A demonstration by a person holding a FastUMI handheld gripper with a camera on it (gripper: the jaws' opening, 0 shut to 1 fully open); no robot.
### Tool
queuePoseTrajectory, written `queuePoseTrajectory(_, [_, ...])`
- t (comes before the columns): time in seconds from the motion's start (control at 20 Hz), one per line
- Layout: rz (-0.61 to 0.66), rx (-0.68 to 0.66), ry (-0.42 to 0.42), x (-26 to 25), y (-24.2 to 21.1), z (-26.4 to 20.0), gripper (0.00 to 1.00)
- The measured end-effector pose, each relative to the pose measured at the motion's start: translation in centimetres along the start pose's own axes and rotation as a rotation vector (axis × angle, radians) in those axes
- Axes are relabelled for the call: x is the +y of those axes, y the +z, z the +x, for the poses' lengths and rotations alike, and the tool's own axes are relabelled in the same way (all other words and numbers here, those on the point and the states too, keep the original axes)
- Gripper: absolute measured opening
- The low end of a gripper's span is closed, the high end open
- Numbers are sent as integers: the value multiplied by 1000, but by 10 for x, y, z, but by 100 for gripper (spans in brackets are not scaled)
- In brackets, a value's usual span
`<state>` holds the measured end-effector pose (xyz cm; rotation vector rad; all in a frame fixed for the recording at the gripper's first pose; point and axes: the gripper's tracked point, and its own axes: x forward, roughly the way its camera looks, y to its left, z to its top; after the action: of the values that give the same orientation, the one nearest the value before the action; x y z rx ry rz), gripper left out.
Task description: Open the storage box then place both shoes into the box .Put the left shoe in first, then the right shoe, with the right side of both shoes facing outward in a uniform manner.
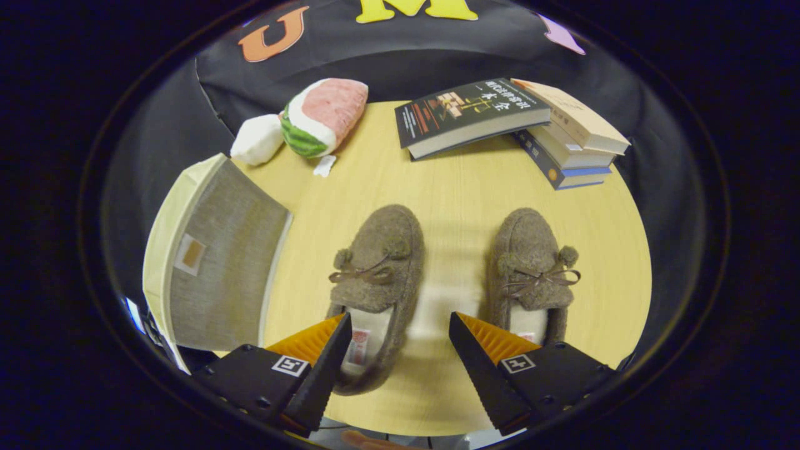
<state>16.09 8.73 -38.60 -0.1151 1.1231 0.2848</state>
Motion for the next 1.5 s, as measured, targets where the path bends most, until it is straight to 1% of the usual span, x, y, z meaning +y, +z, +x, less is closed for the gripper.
queuePoseTrajectory(0.1, [8, 17, -43, -9, -4, 11, 96])
queuePoseTrajectory(0.2, [29, 35, -87, -19, -8, 19, 92])
queuePoseTrajectory(0.3, [53, 54, -66, -15, -12, 23, 89])
queuePoseTrajectory(0.35, [63, 60, -52, -12, -13, 25, 83])
queuePoseTrajectory(0.45, [95, 69, -29, -5, -14, 28, 69])
queuePoseTrajectory(0.5, [112, 72, -6, 2, -14, 29, 64])
queuePoseTrajectory(0.55, [125, 76, 8, 8, -14, 29, 48])
queuePoseTrajectory(0.6, [133, 80, 23, 14, -14, 30, 35])
queuePoseTrajectory(0.7, [114, 92, 2, 13, -14, 28, 9])
queuePoseTrajectory(0.75, [99, 86, -3, 12, -13, 27, 9])
queuePoseTrajectory(0.8, [112, 83, 6, 14, -11, 24, 9])
queuePoseTrajectory(0.85, [113, 78, 27, 17, -10, 24, 0])
queuePoseTrajectory(1.05, [158, 82, 49, 20, -7, 2, 0])
queuePoseTrajectory(1.2, [181, 57, 96, 34, 9, -32, 0])
queuePoseTrajectory(1.3, [194, 30, 134, 52, 23, -62, 0])
queuePoseTrajectory(1.5, [179, -29, 223, 108, 53, -120, 0])
